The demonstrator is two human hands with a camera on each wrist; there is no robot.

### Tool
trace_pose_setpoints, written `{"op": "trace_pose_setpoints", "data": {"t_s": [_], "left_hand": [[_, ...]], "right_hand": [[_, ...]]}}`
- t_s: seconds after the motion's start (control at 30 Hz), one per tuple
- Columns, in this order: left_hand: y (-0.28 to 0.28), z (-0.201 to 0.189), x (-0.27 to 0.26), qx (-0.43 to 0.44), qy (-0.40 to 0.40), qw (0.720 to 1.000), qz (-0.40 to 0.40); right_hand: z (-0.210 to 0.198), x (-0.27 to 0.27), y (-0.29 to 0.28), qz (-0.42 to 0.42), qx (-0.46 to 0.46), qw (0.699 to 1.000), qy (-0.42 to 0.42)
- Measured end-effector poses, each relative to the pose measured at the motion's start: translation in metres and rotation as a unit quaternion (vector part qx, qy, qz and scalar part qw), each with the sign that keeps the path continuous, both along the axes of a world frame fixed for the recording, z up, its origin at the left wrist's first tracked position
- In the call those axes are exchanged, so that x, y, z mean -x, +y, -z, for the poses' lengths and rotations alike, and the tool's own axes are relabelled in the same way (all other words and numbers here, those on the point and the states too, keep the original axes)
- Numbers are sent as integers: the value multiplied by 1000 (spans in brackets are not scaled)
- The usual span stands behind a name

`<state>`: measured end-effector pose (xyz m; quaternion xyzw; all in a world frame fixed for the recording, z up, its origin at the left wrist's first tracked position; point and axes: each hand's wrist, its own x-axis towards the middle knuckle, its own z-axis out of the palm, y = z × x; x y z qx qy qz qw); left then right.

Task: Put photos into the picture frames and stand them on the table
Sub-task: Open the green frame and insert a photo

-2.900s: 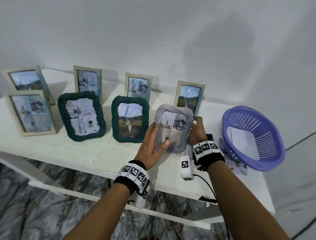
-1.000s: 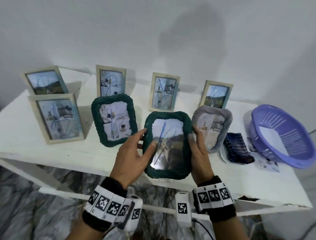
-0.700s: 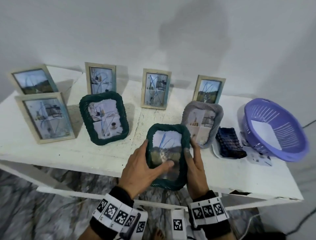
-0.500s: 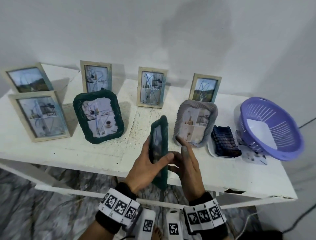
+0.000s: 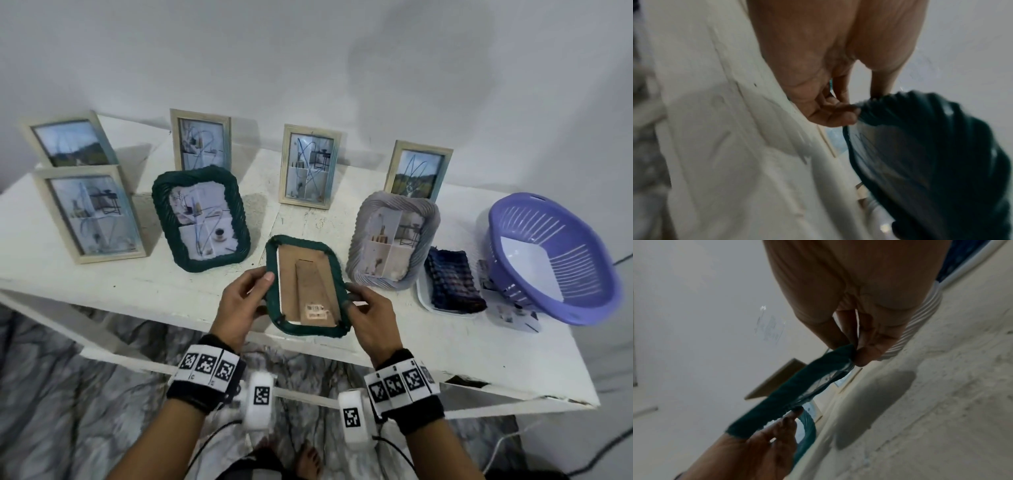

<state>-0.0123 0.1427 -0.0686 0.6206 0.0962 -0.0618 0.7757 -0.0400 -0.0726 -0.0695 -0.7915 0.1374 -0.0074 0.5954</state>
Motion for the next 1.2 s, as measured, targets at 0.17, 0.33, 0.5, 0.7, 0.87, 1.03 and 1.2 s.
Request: {"op": "trace_pose_setpoints", "data": {"t_s": [0.17,0.33,0.5,0.7,0.87,1.03,1.2], "left_hand": [[12,25,-8,-313,-53,948,40],[15,32,-10,-505,-108,854,68],[17,31,-21,-599,-128,788,71],[14,40,-44,-604,-147,766,165],[14,52,-46,-608,-185,755,163],[16,53,-48,-617,-191,746,161],[15,54,-48,-621,-195,742,163]], "right_hand": [[9,-7,-2,-36,135,990,32],[17,-3,-1,-65,169,982,43],[13,-9,1,-68,198,978,15],[3,-34,9,-144,322,934,-60],[-3,-57,18,-181,376,909,-8],[-2,-63,27,-197,409,891,26],[0,-64,26,-201,415,887,33]]}}
